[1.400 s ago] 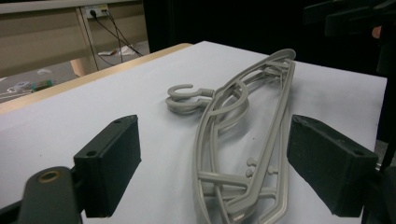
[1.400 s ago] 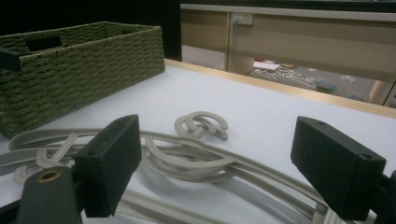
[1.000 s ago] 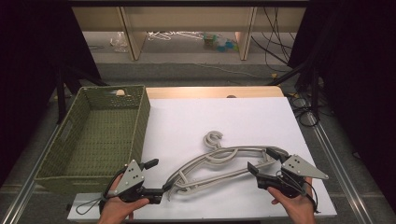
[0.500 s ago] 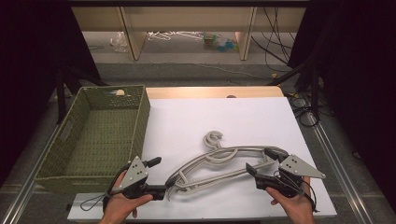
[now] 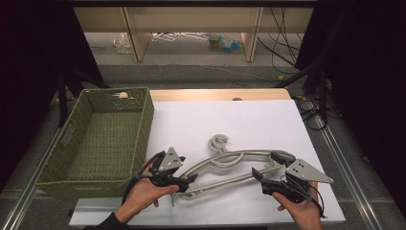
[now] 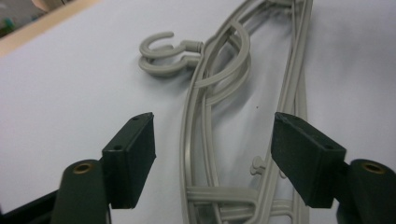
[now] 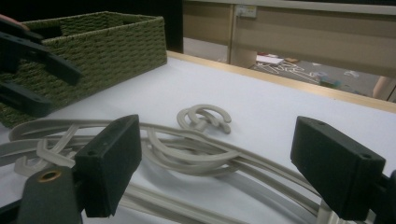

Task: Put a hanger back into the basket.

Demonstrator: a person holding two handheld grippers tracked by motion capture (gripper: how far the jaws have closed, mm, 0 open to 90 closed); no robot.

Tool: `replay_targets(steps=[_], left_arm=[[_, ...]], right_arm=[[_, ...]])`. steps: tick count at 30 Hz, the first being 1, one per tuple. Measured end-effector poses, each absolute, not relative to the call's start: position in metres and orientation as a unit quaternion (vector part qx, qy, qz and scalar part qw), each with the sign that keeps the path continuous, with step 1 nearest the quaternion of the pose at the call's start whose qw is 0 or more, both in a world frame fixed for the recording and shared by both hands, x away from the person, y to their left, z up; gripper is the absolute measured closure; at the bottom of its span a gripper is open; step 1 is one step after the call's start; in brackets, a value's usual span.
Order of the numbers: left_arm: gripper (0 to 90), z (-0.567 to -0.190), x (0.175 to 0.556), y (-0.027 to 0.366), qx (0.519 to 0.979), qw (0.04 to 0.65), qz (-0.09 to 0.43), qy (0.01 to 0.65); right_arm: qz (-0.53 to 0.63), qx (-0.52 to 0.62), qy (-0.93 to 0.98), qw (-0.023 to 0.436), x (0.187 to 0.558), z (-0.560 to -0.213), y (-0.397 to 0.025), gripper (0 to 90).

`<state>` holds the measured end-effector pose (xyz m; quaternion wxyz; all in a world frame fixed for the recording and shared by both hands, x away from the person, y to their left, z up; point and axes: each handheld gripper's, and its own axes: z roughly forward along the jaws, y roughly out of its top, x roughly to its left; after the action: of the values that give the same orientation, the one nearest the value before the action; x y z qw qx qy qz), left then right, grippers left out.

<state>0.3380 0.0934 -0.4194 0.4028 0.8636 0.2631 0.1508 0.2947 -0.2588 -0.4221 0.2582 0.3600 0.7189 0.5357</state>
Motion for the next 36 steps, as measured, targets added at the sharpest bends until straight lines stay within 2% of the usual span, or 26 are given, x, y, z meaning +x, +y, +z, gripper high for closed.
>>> replay_targets(steps=[2,3,4,8,16,22,25,26,29,31,36], left_arm=[[37.2,-0.420,0.349,0.085,0.869,0.390,0.137,0.273],[42.6,-0.420,0.355,0.081,0.876,0.377,0.140,0.267],[42.4,-0.421,0.363,0.075,0.884,0.360,0.138,0.264],[45.3,-0.425,0.379,0.067,0.893,0.345,0.102,0.269],[59.3,-0.435,0.407,0.058,0.914,0.309,0.086,0.250],[62.0,-0.441,0.411,0.051,0.919,0.300,0.071,0.243],[66.3,-0.444,0.415,0.050,0.918,0.304,0.062,0.247],[66.3,-0.447,0.415,0.047,0.906,0.323,0.050,0.268],[66.8,-0.449,0.421,0.047,0.916,0.306,0.038,0.256],[67.4,-0.454,0.424,0.044,0.903,0.325,0.017,0.281],[69.9,-0.458,0.430,0.045,0.899,0.332,-0.017,0.286]], right_arm=[[0.539,0.361,0.718,0.252,0.294,-0.423,-0.257,17.5],[0.539,0.358,0.718,0.257,0.294,-0.421,-0.258,17.5],[0.536,0.358,0.720,0.256,0.293,-0.421,-0.258,17.6],[0.540,0.358,0.718,0.254,0.294,-0.422,-0.257,17.6],[0.535,0.355,0.723,0.255,0.293,-0.422,-0.257,18.4],[0.536,0.352,0.725,0.252,0.295,-0.423,-0.256,18.4],[0.534,0.354,0.724,0.255,0.294,-0.422,-0.256,18.5],[0.533,0.354,0.726,0.253,0.294,-0.422,-0.255,18.5],[0.532,0.353,0.728,0.251,0.294,-0.423,-0.255,18.6],[0.536,0.352,0.726,0.248,0.295,-0.423,-0.255,18.8],[0.530,0.350,0.731,0.250,0.294,-0.423,-0.255,19.2]])
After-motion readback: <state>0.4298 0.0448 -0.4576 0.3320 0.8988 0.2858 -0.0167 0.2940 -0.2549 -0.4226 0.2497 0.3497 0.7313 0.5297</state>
